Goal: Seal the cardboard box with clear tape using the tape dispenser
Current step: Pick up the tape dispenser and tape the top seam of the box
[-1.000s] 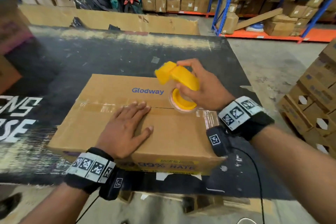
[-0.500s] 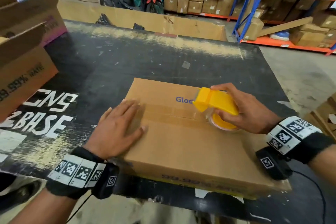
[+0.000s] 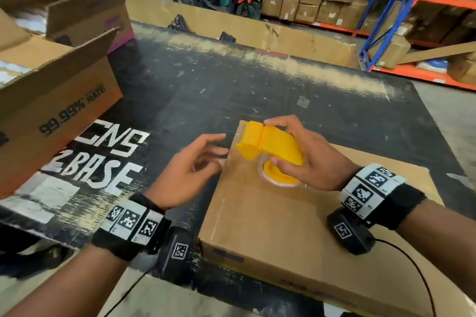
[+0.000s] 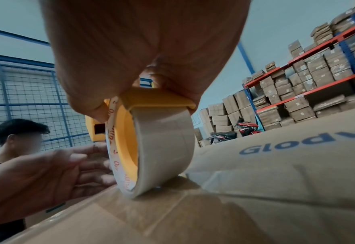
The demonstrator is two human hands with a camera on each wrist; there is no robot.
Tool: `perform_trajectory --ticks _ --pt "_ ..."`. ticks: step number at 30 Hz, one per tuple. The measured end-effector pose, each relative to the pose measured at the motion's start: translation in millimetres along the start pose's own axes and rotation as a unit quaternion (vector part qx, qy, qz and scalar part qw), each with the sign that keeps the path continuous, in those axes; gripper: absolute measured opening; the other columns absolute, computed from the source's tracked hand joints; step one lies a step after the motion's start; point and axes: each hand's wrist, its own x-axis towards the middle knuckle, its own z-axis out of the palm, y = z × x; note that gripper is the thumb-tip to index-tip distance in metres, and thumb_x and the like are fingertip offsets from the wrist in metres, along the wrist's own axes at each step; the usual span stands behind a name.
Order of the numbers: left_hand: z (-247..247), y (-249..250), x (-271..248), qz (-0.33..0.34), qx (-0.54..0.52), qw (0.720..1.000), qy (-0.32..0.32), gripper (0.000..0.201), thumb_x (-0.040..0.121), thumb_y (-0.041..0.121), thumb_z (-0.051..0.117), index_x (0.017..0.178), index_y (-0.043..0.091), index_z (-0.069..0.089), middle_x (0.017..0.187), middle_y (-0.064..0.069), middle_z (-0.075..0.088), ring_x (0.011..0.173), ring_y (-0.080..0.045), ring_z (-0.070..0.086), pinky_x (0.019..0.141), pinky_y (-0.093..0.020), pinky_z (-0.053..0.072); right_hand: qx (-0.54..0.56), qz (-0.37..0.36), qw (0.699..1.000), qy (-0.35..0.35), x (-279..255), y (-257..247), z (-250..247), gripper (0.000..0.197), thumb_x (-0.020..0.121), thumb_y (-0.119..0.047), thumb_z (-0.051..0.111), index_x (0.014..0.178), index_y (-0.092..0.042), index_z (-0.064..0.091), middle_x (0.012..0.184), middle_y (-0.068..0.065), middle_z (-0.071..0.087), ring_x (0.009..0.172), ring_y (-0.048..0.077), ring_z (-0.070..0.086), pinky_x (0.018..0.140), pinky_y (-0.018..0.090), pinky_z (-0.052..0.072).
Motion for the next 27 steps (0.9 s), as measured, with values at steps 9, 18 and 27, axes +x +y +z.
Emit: perform_trajectory --ticks 9,18,27 --pt "1.6 25.5 51.3 -0.179 -0.243 0.952 -0.043 0.037 0.101 0.010 0.057 0.137 0.013 0.059 0.088 -0.002 0.077 0.070 -0.010 0.075 0.076 -0.024 0.061 -0.017 -0.009 1.000 0.007 -1.5 -0.6 3.4 0.064 0.089 -0.046 0.065 0.140 -0.047 0.028 0.130 -0.032 0.044 0.108 -0.006 0.055 0.077 0.010 0.045" --pt "-5.0 22.8 54.9 -0.179 -0.243 0.953 -0.033 0.043 0.092 -0.007 0.064 0.133 0.006 0.060 0.092 -0.015 0.076 0.068 -0.011 0.074 0.063 -0.019 0.060 -0.043 -0.008 0.999 -0.002 -2.3 -2.3 4.0 0.068 0.088 -0.048 0.067 0.146 -0.037 0.032 0.137 -0.015 0.050 0.110 0.010 0.057 0.081 0.032 0.054" --pt "-50.4 2.8 46.9 -0.206 -0.233 0.950 0.017 0.046 0.088 -0.006 0.070 0.131 -0.001 0.054 0.099 -0.025 0.078 0.075 -0.020 0.080 0.069 -0.023 0.064 -0.134 -0.007 0.989 -0.059 -8.5 -2.9 -23.5 0.069 0.086 -0.065 0.056 0.148 -0.042 0.037 0.136 -0.018 0.054 0.108 0.005 0.056 0.087 0.021 0.045"
